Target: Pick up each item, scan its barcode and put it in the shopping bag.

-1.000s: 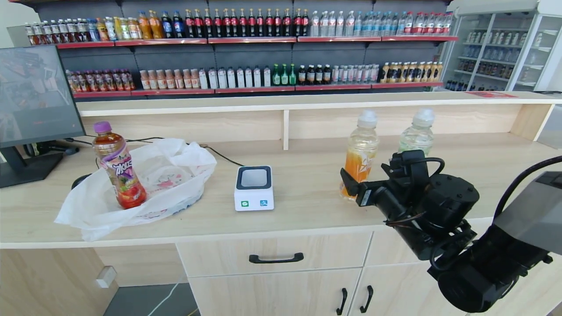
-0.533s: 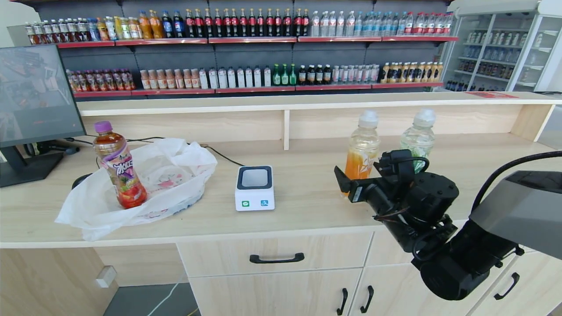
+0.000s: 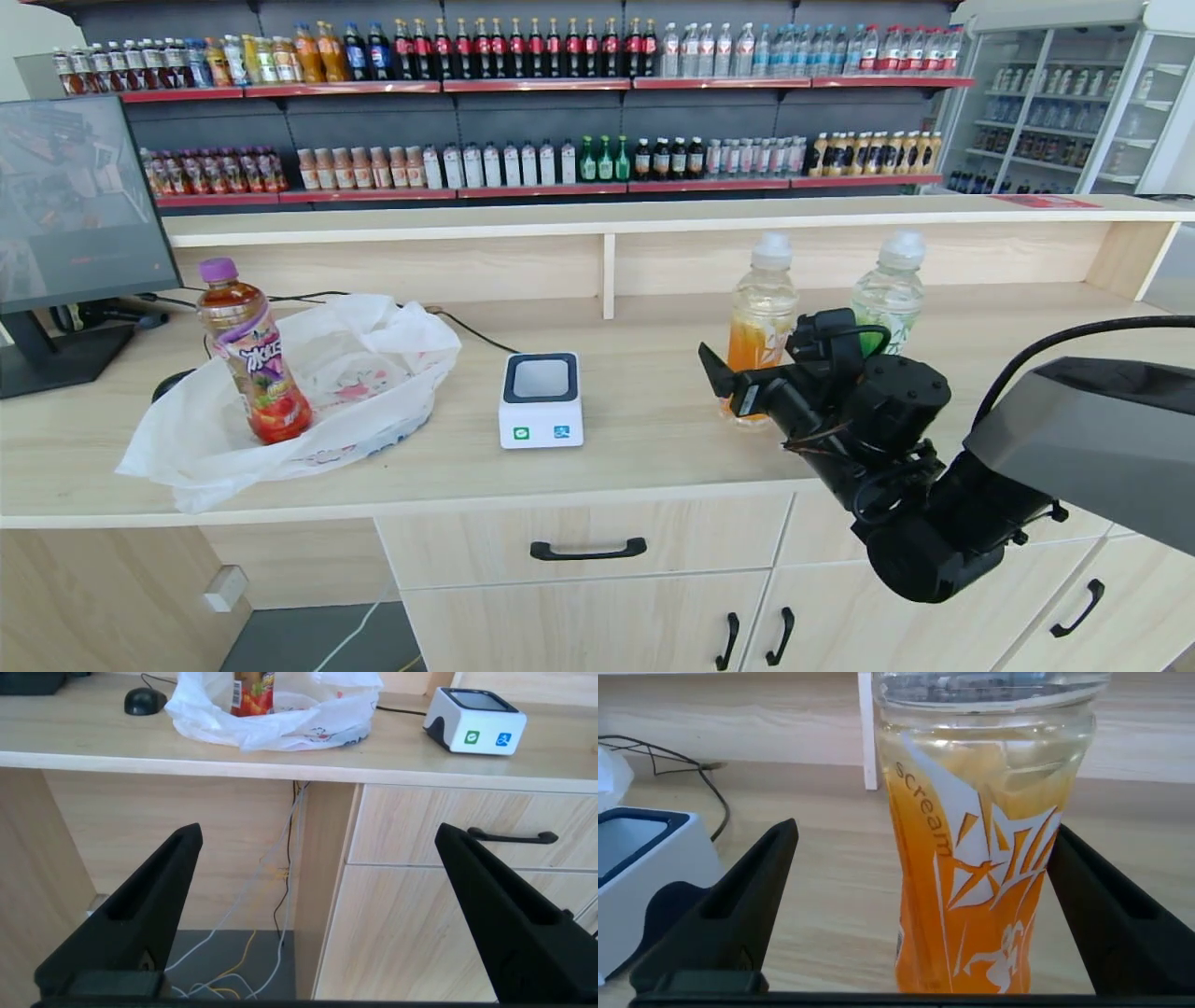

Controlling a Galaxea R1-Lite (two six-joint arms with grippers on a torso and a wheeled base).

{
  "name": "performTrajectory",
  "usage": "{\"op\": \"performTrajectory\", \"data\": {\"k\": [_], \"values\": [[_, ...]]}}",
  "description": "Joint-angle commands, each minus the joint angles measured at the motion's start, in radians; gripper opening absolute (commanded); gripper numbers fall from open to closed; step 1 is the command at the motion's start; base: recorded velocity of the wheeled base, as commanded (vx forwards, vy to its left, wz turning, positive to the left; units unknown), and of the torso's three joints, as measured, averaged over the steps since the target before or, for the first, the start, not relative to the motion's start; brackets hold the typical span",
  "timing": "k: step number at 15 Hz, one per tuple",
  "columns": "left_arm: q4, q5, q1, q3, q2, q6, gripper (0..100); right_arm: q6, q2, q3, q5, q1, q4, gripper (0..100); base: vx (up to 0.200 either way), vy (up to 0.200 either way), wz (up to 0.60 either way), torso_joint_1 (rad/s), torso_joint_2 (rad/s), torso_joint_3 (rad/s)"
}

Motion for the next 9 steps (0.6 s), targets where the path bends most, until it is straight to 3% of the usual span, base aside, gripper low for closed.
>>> {"op": "performTrajectory", "data": {"k": [1, 9], "values": [[0.0, 0.0, 0.0, -0.001, 0.0, -0.001, 100, -0.001, 0.015, -0.009, 0.0, -0.012, -0.001, 100, 0.0, 0.0, 0.0, 0.0, 0.0, 0.0], [0.0, 0.0, 0.0, 0.001, 0.0, -0.001, 100, -0.067, 0.043, -0.069, 0.0, -0.053, -0.001, 100, 0.0, 0.0, 0.0, 0.0, 0.0, 0.0]]}}
